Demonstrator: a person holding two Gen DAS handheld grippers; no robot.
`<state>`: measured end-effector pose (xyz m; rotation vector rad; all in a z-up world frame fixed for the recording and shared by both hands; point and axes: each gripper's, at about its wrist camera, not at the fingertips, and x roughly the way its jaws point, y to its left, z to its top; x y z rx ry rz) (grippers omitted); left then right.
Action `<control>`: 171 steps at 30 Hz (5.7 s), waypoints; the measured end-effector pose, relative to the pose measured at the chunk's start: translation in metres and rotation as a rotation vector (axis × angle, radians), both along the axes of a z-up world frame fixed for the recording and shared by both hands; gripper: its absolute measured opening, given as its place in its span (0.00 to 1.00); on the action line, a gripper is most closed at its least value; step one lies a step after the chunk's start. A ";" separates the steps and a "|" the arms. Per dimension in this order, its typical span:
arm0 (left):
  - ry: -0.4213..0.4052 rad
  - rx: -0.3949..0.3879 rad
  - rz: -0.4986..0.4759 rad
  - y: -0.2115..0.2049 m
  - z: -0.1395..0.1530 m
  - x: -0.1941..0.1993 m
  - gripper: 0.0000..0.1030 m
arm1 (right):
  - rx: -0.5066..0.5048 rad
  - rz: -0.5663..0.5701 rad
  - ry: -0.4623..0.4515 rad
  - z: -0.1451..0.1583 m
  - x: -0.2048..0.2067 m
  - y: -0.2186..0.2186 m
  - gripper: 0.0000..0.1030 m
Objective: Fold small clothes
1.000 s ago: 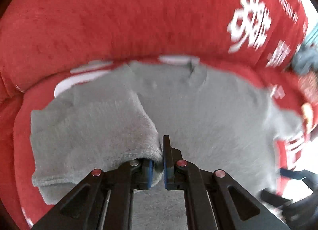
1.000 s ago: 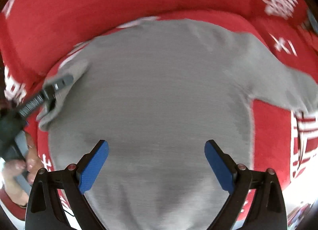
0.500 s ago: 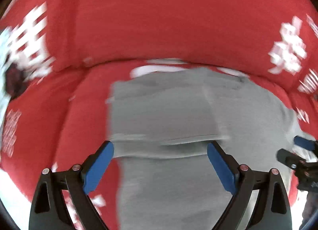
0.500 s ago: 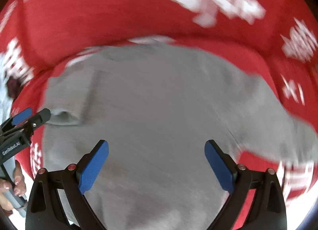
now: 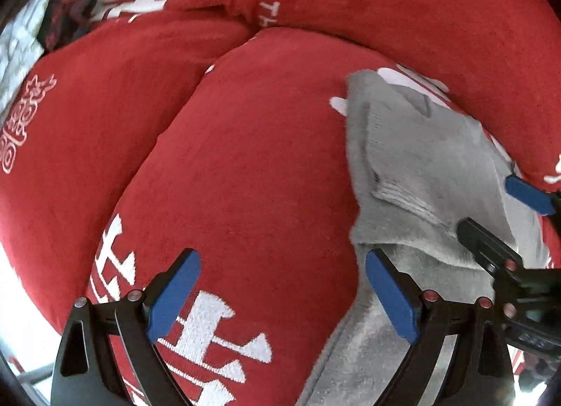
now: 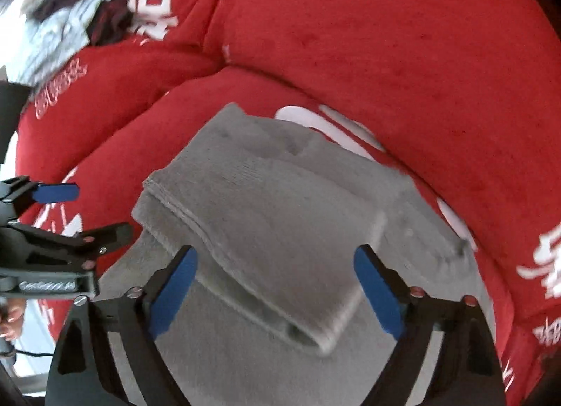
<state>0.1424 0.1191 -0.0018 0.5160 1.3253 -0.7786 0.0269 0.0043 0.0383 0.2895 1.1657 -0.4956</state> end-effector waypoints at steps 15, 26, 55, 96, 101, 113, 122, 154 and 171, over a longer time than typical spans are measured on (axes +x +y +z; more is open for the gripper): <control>-0.052 0.002 0.054 -0.004 0.014 0.038 0.93 | 0.208 -0.289 -0.276 0.011 -0.018 -0.041 0.10; -0.059 0.006 -0.106 -0.085 -0.002 0.012 0.93 | 0.438 -0.979 -0.466 -0.019 -0.258 -0.096 0.16; 0.109 0.024 -0.192 -0.119 -0.019 0.043 0.93 | 0.600 -1.104 -0.454 -0.041 -0.296 -0.071 0.44; -0.055 -0.039 -0.533 -0.071 0.053 -0.058 0.97 | 0.701 -1.042 -0.421 -0.037 -0.211 0.030 0.34; -0.042 -0.021 -0.587 -0.073 0.054 -0.098 0.97 | 0.672 -1.117 -0.404 -0.032 -0.260 0.038 0.35; -0.028 0.042 -0.619 -0.117 0.040 -0.195 0.97 | 0.637 -1.173 -0.424 -0.030 -0.351 -0.013 0.37; -0.064 0.005 -0.609 -0.192 0.026 -0.266 0.97 | 0.653 -1.181 -0.445 -0.038 -0.425 -0.038 0.37; 0.025 0.026 -0.695 -0.193 0.025 -0.341 0.99 | 0.482 -1.807 -0.857 -0.076 -0.702 -0.030 0.39; 0.041 0.001 -0.600 -0.178 0.040 -0.270 0.99 | 0.461 -1.274 -1.004 0.006 -0.584 -0.115 0.06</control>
